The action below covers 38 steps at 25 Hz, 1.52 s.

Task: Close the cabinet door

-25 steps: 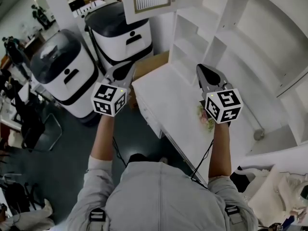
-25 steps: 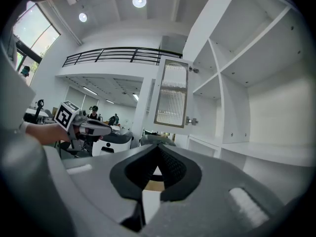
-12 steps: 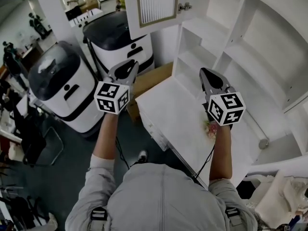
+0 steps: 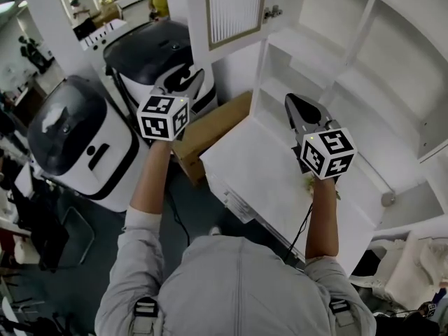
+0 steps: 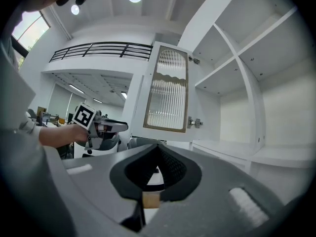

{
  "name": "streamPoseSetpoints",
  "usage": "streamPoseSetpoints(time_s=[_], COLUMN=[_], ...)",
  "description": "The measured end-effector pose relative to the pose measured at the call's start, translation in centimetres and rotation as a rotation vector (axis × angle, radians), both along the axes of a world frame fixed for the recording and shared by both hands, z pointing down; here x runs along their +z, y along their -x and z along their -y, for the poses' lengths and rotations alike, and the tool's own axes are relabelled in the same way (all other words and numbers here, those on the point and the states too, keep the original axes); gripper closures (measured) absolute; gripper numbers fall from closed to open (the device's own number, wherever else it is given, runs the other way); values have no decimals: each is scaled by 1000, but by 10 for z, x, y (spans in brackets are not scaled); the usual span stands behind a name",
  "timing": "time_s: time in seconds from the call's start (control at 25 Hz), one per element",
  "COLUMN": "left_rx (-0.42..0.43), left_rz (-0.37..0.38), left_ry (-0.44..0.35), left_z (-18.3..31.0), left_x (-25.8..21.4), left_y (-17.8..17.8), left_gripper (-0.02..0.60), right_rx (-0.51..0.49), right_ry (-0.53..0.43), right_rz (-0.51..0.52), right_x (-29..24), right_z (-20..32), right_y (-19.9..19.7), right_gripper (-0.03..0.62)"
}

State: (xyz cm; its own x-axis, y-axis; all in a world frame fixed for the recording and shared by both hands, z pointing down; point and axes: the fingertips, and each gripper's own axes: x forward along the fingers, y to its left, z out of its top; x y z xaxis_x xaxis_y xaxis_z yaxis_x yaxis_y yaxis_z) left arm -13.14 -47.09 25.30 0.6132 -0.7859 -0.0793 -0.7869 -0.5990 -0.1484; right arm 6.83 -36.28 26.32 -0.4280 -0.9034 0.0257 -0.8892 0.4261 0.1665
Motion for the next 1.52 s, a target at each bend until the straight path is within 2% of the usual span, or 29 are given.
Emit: streamPoseSetpoints(time_s=[0.08,0.28,0.48,0.56,0.6,0.84,1.0,1.32,1.52], left_rx=[17,57,78,68,67,93,150,205,224], left_rz=[-32,-47,-88,-106,-111,-105,-105,-120,-124], left_ry=[9,30,33,32,33,39,32,30,29], left_z=[15,42,45,44,43,24,4,-27,-39], left_x=[-3,-2,0,-1,-1,-1,-2,-2,-3], left_y=[3,-1,-12,-11,-11,-27,-44,-78,-96], left_gripper=[403,405,433,470,489,497,490,483,477], right_rx=[29,103,154,165,169,166,154,185,183], right_ry=[7,26,30,32,34,38,35,35,21], right_rz=[-3,4,14,17,18,22,23,47,59], right_x=[2,7,7,8,9,11,11,16,11], right_z=[2,-2,-12,-15,-17,-24,-30,-49,-53], right_y=[-2,-20,-39,-45,-48,-63,-71,-109,-118], right_gripper=[592,592,592,592,592,592,592,592,592])
